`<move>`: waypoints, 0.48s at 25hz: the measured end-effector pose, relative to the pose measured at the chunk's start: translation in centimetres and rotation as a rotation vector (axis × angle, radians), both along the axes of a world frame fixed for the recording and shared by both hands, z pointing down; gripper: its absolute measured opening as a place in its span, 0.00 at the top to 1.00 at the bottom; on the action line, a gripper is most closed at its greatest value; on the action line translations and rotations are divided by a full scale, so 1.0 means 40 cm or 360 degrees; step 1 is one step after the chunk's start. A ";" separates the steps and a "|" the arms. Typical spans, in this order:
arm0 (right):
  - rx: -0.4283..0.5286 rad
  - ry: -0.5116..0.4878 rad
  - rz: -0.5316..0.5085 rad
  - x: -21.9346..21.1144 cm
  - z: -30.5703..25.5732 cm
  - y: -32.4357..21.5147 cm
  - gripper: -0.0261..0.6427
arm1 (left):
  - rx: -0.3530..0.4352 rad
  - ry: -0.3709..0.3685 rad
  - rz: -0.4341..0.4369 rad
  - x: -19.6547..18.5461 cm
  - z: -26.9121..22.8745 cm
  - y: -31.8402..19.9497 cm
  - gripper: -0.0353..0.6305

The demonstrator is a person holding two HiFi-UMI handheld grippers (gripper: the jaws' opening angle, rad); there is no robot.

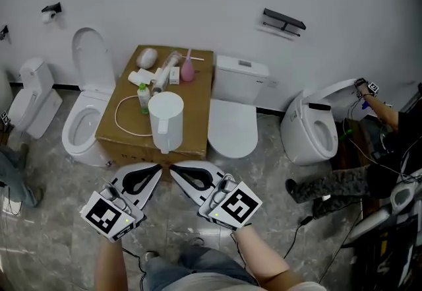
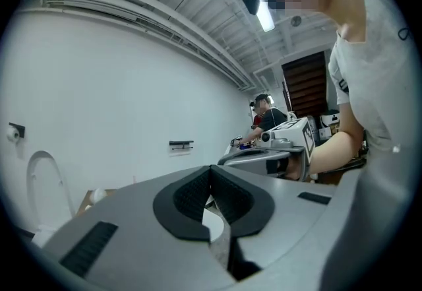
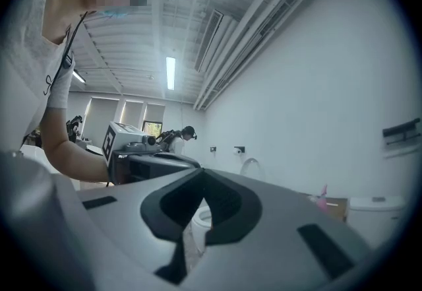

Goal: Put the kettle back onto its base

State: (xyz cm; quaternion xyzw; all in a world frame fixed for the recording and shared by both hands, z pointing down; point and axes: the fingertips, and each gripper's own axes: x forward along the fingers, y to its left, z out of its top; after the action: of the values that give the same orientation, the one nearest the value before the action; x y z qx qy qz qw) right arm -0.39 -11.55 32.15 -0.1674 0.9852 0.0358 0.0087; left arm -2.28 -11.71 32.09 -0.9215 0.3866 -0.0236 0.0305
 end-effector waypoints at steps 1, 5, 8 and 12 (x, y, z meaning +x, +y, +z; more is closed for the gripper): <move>0.0001 -0.0004 0.0009 -0.001 -0.004 0.007 0.95 | 0.0010 -0.0004 0.0004 -0.002 -0.008 0.006 0.93; 0.0008 -0.0019 0.0058 -0.014 -0.010 0.040 0.95 | 0.0017 -0.0002 0.0038 -0.015 -0.028 0.034 0.93; -0.0010 -0.0045 0.0102 -0.031 -0.013 0.067 0.95 | 0.0012 -0.0005 0.0057 -0.033 -0.037 0.055 0.93; -0.0018 -0.0072 0.0187 -0.049 -0.027 0.104 0.95 | -0.0001 -0.0016 0.0097 -0.055 -0.042 0.085 0.93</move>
State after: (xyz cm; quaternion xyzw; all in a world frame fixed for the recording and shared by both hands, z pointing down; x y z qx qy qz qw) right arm -2.34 -7.37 31.07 -0.2257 0.9734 0.0270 0.0280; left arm -4.50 -8.29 30.43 -0.9327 0.3582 -0.0274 0.0329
